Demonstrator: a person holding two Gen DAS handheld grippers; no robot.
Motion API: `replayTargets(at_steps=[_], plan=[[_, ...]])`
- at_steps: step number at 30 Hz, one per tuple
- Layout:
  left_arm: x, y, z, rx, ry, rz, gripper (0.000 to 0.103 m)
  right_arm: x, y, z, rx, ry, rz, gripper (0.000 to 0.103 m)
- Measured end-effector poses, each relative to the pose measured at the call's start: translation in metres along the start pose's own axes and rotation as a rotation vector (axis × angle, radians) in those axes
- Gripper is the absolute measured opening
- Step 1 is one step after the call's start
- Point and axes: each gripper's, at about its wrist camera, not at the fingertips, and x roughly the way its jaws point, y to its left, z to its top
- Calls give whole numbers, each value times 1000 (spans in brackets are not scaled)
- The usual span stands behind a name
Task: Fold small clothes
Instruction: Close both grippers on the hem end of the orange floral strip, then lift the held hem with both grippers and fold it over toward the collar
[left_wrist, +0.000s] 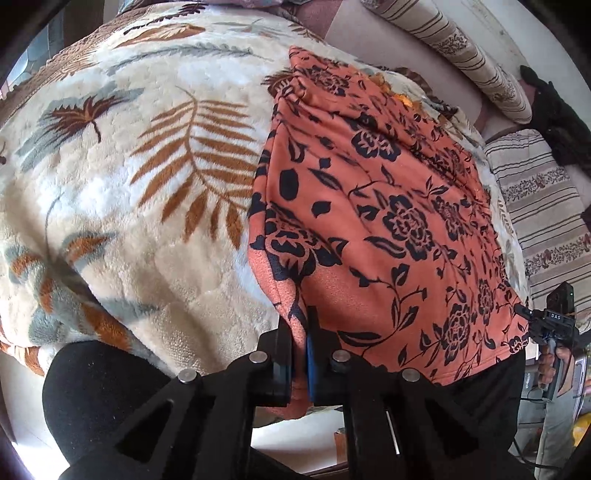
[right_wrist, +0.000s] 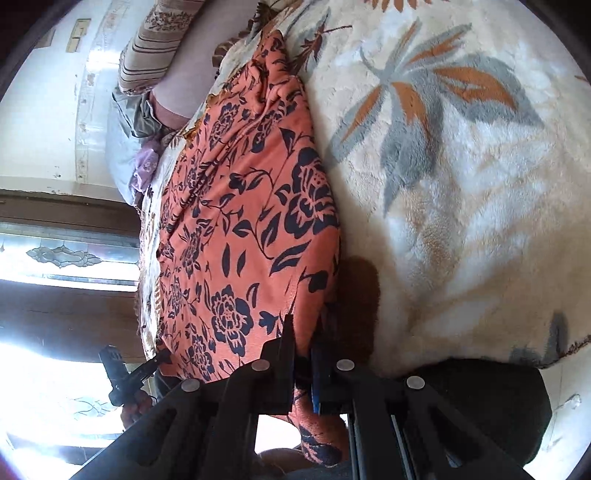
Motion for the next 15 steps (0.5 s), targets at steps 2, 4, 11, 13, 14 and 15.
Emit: replayTargets(at_steps=[2, 4, 11, 13, 14, 15], plan=[[4, 1, 3, 1, 15, 13, 6, 2, -1, 4, -4, 5, -2, 6], [20, 5, 2, -21, 68, 33, 6, 14, -8, 4, 15, 54, -18, 6], [-6, -18, 47, 27, -4, -51, 6, 13, 15, 32, -10, 41, 69, 6], [-22, -30, 91, 47, -78, -100, 6, 4, 36, 69, -36, -15, 133, 6], [-28, -36, 117, 54, -124, -115, 6, -2, 46, 93, -40, -63, 170, 6], [-32, -41, 145, 52, -175, -130, 6, -8, 55, 119, -38, -124, 199, 6]])
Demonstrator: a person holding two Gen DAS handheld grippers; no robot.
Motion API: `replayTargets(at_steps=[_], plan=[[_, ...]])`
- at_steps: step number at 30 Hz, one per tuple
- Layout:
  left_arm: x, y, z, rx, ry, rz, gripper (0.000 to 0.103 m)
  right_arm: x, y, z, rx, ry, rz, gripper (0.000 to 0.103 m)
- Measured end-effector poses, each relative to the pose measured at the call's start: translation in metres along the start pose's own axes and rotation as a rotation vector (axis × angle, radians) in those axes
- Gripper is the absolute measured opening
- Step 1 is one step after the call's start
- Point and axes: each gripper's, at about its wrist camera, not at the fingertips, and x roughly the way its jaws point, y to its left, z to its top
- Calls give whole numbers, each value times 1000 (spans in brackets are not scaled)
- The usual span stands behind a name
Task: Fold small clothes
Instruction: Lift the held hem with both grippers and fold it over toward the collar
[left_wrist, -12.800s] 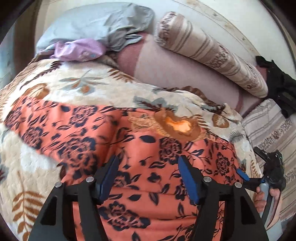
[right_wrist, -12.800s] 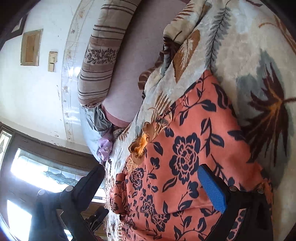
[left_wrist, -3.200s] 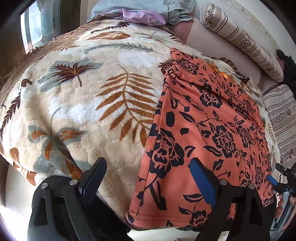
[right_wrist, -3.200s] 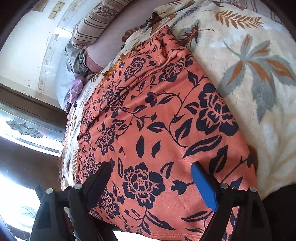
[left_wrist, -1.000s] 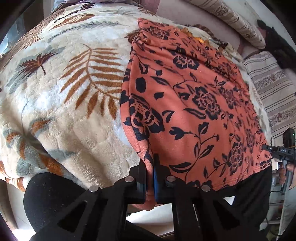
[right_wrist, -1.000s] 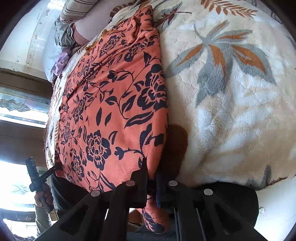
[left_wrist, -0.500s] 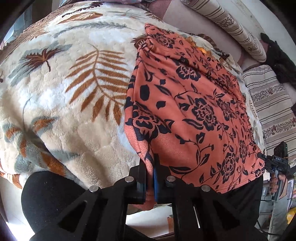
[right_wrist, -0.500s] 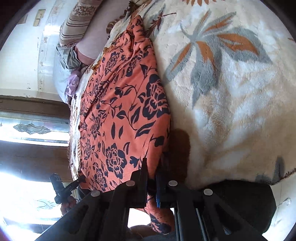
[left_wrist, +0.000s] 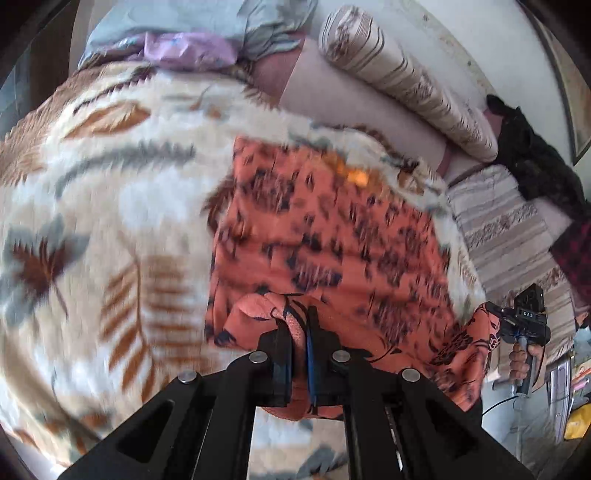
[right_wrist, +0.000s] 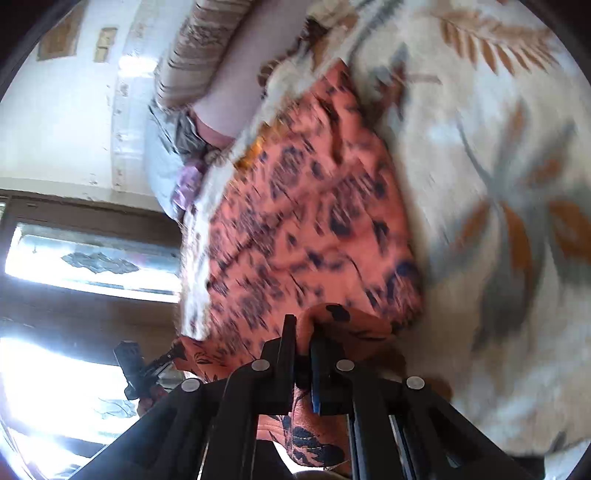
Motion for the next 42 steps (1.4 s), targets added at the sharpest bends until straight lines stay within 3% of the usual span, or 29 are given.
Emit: replayTargets(at_steps=[3, 4, 5, 6, 7, 8, 10, 16, 19, 21, 23, 26, 27, 28, 29, 30, 32, 35, 38, 40, 41, 42], plan=[[23, 6, 73, -39, -131, 32, 11, 4, 8, 76, 45, -196, 42, 7], [42, 11, 91, -54, -138, 52, 20, 14, 4, 96, 57, -232, 27, 8], [65, 20, 104, -56, -108, 80, 46, 31, -3, 113, 68, -220, 7, 19], [91, 29, 112, -70, -67, 141, 73, 48, -12, 125, 89, -194, -43, 60], [117, 38, 115, -93, -17, 212, 80, 62, -22, 129, 118, -196, -118, 96], [141, 47, 113, -97, 40, 250, 80, 70, -32, 128, 140, -199, -170, 96], [164, 60, 104, -112, 127, 269, 79, 74, -48, 116, 165, -178, -185, 96], [93, 75, 65, -202, -91, 190, 80, 39, -43, 42, 78, -199, -229, 96], [77, 73, 38, -240, -100, 110, 80, 37, -49, 14, 112, -171, -223, 96], [93, 62, 23, -227, -50, 74, 80, 47, -49, 13, 100, -158, -242, 96], [120, 46, 17, -181, 22, 109, 80, 61, -46, 24, 88, -159, -252, 96], [142, 26, 23, -89, -9, 251, 89, 82, -41, 44, 124, -139, -268, 93], [149, 24, 29, -81, 10, 275, 86, 89, -35, 49, 97, -115, -303, 71], [153, 24, 34, -81, 26, 290, 74, 96, -36, 52, 113, -84, -308, 20], [154, 26, 40, -95, 43, 276, 38, 99, -37, 53, 144, -65, -293, 20], [154, 29, 47, -128, 72, 228, 24, 99, -30, 53, 125, -70, -312, 20], [137, 25, 58, -145, 70, 211, 23, 86, -8, 50, 89, -98, -288, 19], [83, -4, 58, -59, -25, 162, 23, 48, 39, 33, -24, -135, -251, 16], [31, -27, 26, 3, -92, 131, 23, 9, 61, -3, -88, -146, -231, 16], [13, -25, -11, 1, -73, 136, 27, -13, 48, -37, -57, -139, -223, 16], [14, -19, -34, -10, -40, 141, 34, -17, 33, -55, -20, -122, -231, 17], [24, -11, -57, -14, 5, 149, 52, -19, 14, -73, 10, -101, -261, 23]])
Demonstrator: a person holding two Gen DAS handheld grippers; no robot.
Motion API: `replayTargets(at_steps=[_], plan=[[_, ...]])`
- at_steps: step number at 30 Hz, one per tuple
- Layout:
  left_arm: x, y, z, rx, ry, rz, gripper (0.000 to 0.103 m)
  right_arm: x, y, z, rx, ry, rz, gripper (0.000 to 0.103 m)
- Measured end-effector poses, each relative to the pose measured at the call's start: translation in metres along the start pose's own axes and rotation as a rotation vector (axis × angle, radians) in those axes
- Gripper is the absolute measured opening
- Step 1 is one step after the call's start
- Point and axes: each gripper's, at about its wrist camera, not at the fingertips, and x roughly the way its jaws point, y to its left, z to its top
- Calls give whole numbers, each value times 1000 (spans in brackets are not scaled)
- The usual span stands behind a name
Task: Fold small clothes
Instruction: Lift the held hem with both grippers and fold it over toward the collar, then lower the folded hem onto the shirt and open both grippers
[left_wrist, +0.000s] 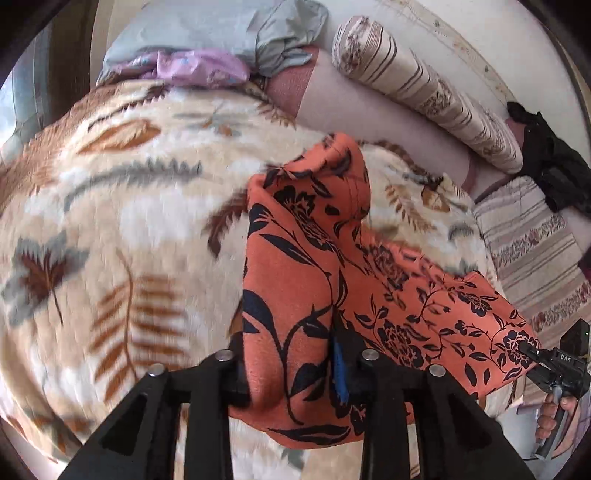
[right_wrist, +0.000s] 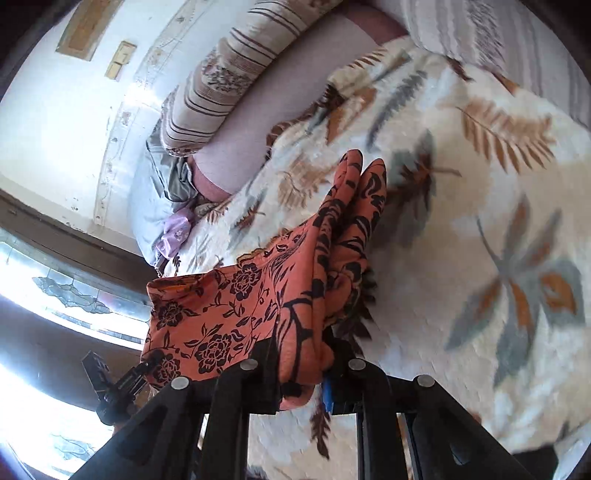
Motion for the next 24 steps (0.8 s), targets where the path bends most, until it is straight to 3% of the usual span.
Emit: replayTargets(at_steps=[2, 3, 4, 5, 6, 9, 12, 18, 24], plan=[[33, 20, -46, 5, 129, 76, 68, 19, -41, -35, 25, 102, -122, 65], [37, 26, -60, 36, 123, 104, 68, 25, -60, -48, 51, 146, -192, 85], [24, 23, -68, 102, 38, 116, 69, 16, -56, -55, -39, 92, -191, 80], [15, 21, -68, 133, 37, 144, 69, 8, -49, -57, -83, 82, -201, 80], [8, 20, -64, 134, 45, 147, 69, -1, -45, -55, -87, 65, -191, 81], [-10, 28, -41, 98, -34, 116, 69, -23, -34, -32, -94, -48, -145, 81], [-8, 35, -20, 60, -52, 117, 69, -16, -19, -1, -128, -79, -114, 81], [25, 40, 17, 53, -46, 68, 69, 36, 0, 55, -244, -59, -195, 80], [56, 45, 56, 23, -38, 57, 68, 72, 1, 81, -282, -45, -273, 63]])
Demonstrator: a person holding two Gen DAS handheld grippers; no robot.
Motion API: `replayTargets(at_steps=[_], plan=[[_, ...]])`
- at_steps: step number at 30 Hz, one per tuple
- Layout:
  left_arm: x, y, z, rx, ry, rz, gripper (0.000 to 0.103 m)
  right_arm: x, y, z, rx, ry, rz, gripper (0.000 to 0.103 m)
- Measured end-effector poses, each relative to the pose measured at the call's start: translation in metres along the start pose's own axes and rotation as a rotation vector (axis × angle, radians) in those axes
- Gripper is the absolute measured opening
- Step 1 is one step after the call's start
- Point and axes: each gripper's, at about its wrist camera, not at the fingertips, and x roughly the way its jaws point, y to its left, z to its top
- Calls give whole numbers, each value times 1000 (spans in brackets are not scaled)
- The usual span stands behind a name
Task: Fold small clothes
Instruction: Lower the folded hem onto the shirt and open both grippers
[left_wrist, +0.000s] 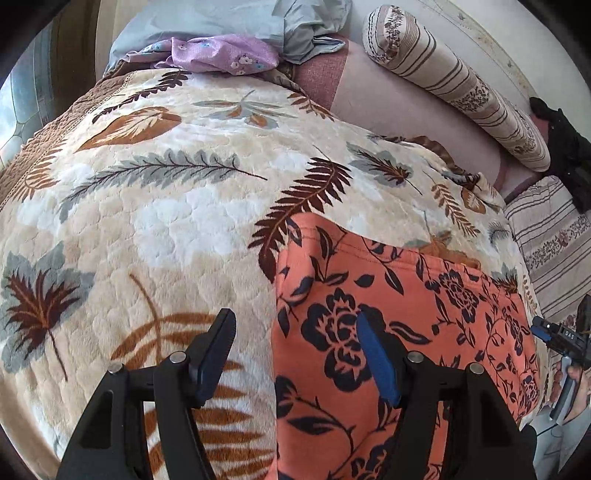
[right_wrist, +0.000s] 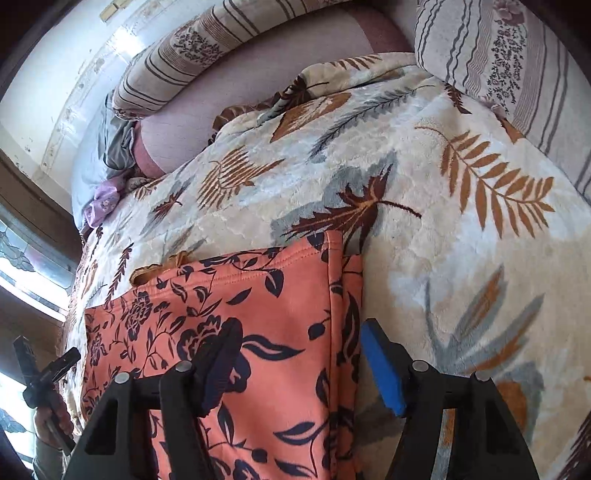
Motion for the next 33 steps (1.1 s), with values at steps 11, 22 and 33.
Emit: replayTargets(at_steps=[11, 22, 33], plan=[[43, -7, 31, 47, 41, 6, 50, 14, 1, 5, -23, 31, -26, 41], [22, -22, 41, 82, -22, 11, 5, -6, 26, 12, -118, -37, -128, 6], [77, -17, 38, 90, 122, 108, 9, 9, -14, 6, 0, -4, -136, 12]])
